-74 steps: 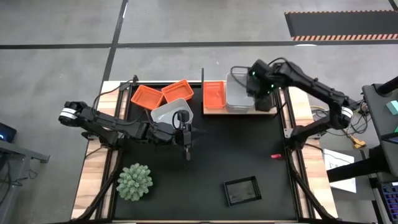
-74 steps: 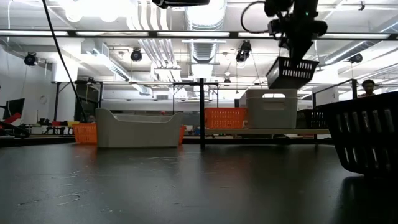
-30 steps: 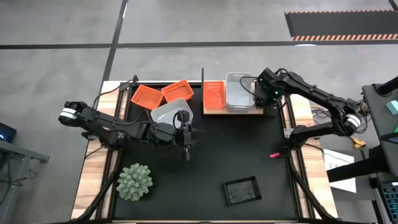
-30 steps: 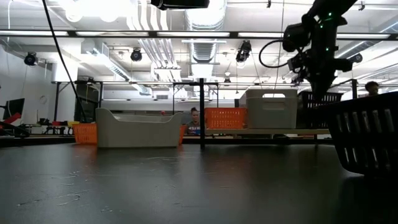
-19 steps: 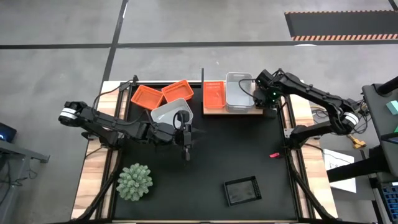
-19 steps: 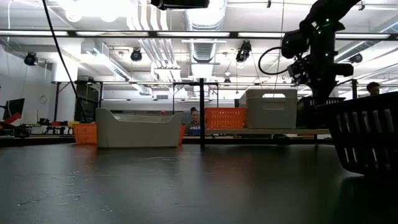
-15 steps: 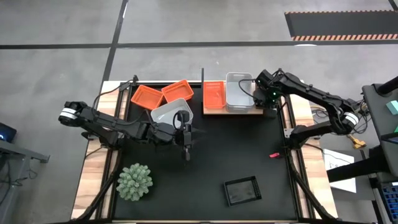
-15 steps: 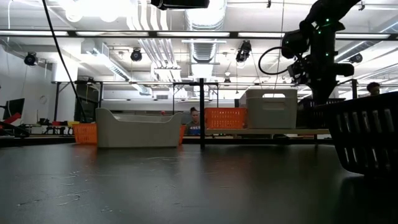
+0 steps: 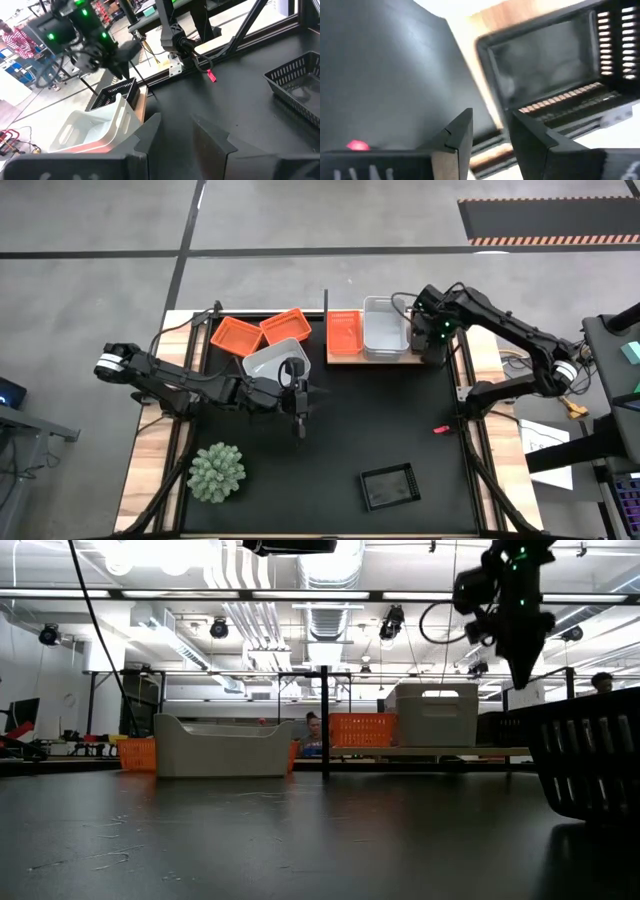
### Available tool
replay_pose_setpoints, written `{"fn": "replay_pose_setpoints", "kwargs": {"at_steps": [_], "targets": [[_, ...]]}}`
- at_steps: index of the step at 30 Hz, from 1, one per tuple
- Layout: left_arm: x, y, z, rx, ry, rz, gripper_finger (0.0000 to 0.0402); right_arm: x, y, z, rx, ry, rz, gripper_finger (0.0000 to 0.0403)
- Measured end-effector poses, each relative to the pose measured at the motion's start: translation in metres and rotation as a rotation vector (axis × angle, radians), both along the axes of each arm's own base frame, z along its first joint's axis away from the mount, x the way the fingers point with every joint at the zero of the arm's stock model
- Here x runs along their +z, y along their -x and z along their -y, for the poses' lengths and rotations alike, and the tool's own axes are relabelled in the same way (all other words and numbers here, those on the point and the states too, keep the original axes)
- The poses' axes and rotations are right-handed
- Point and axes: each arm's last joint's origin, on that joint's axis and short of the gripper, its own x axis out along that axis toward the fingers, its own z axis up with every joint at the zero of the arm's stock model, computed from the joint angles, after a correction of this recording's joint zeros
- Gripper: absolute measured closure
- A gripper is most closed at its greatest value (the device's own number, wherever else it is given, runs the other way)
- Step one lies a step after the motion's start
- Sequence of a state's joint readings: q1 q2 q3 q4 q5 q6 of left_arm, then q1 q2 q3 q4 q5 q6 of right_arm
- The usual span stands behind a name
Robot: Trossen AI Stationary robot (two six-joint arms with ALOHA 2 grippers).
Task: Stack baskets on shelf by color
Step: Stack the white bin on top of the white bin on the shelf
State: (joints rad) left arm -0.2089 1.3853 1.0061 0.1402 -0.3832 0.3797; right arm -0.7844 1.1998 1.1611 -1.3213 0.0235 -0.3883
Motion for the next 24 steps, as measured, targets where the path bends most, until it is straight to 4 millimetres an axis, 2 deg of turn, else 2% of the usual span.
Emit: {"fn": "replay_pose_setpoints", "kwargs": {"at_steps": [5,11,19,24], "targets": [[0.000,0.000,0.000,0.002,0.007,0.001,0.0316,0.019,-0.005,-0.024,-0.041,-0.065,0.190,0.0295],[0.000,0.000,-0.002,0.043,0.026,0.009,0.0316,0.032,-0.009,-0.072,0.039,-0.093,0.379,0.0315],[-0.001,-0.002,-0.011,0.126,0.110,0.029,0.0316,0.032,-0.012,-0.133,0.246,-0.132,0.633,0.0336],[-0.020,-0.007,-0.022,0.198,0.213,0.011,0.0316,0.024,-0.015,-0.161,0.371,-0.100,0.722,0.0341]]}}
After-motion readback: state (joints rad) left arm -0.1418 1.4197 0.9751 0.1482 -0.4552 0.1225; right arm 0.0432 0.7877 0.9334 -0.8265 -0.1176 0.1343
